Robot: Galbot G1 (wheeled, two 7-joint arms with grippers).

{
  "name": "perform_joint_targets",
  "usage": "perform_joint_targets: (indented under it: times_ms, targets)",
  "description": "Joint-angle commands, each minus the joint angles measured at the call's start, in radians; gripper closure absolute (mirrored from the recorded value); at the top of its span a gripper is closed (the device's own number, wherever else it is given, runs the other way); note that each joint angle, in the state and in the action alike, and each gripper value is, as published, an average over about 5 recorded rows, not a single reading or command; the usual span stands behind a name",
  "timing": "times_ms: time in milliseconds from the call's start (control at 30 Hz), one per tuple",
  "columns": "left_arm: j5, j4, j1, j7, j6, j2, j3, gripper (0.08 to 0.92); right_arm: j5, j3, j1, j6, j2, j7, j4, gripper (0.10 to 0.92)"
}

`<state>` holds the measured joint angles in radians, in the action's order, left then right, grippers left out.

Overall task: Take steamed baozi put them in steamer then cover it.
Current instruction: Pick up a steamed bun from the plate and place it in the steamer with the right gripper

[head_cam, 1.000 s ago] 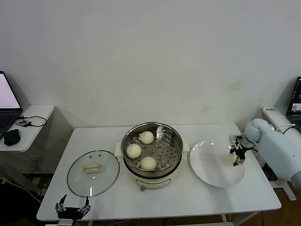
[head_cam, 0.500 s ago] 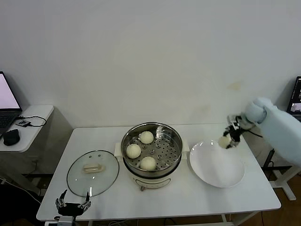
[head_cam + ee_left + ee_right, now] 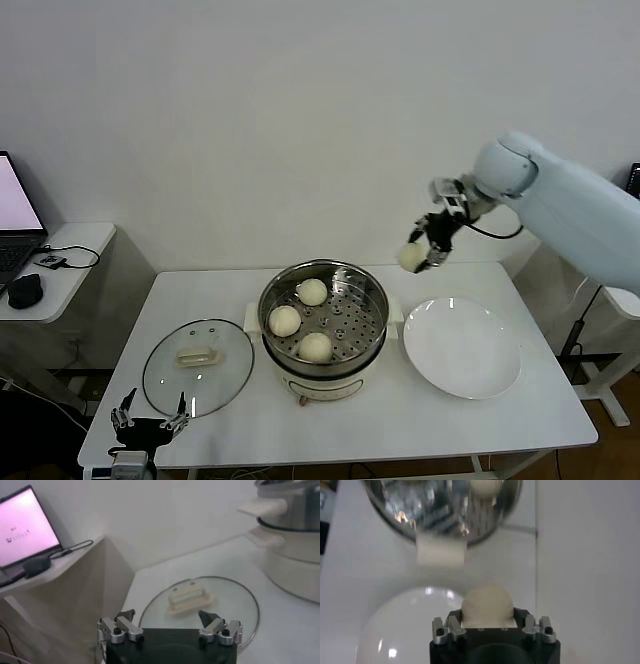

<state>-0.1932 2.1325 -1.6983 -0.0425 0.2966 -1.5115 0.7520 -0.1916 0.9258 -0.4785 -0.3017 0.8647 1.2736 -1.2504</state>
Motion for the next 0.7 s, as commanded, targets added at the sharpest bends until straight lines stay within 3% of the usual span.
perform_joint_targets:
  times_ms: [33,433,700]
  targets:
    - [0.008,0.036,0.006,0.000,0.001,0.003,0.010,0.177,-0.189,0.214,-0.144,-0.085,0.149,-0.001,-0.053,0.389]
    - [0.013,0.028,0.024,-0.002,0.001,0.000,0.010,0.177,-0.178,0.314,-0.077,-0.118,0.251,-0.029,-0.010,0.389]
    - [0.015,0.012,0.030,0.000,0.000,0.004,0.009,0.177,-0.088,0.309,-0.008,-0.110,0.270,-0.045,-0.009,0.389]
